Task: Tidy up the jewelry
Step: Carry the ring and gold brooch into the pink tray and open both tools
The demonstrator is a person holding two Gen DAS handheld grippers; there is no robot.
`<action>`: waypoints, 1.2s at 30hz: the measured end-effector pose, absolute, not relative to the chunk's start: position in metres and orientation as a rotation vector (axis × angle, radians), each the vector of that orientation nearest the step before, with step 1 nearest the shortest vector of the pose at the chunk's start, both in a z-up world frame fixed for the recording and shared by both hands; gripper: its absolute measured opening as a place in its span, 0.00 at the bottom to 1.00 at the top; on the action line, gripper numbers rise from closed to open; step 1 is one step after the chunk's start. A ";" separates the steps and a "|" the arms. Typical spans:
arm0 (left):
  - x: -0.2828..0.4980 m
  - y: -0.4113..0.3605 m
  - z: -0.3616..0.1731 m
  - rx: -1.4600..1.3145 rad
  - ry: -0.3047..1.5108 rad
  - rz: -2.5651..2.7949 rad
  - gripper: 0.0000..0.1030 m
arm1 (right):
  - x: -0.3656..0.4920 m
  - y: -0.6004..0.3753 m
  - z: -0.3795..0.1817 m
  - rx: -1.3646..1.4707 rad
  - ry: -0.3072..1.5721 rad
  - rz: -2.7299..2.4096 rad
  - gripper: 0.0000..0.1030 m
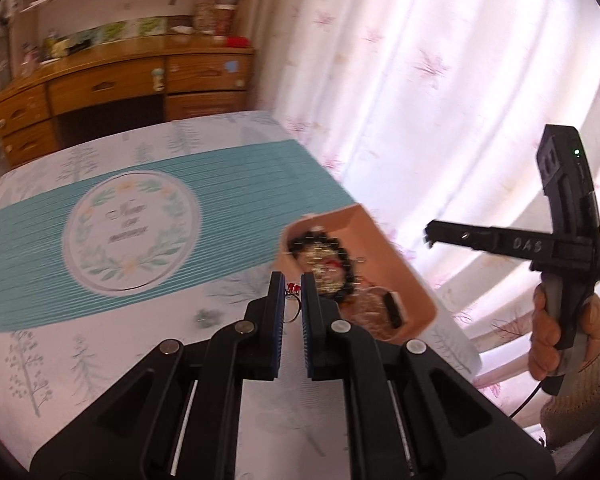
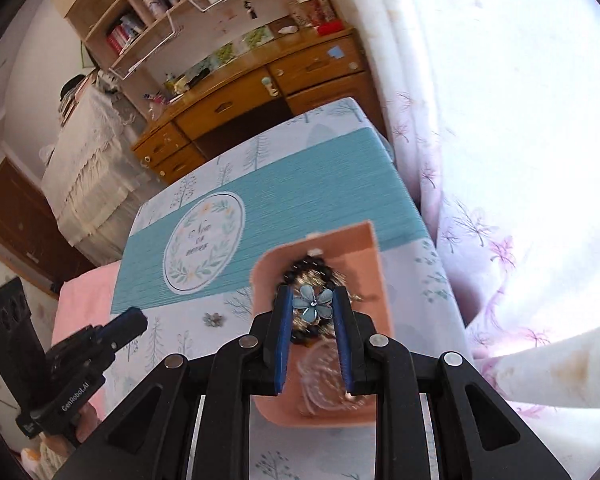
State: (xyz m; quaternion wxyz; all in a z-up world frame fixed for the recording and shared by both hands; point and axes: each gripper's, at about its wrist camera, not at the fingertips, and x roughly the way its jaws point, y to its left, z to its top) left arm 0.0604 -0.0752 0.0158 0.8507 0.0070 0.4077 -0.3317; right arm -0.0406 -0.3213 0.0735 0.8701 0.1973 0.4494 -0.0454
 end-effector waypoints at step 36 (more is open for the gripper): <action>0.068 -0.089 -0.024 0.029 0.942 -0.622 0.62 | -0.014 -0.315 0.034 0.406 0.944 -0.065 0.32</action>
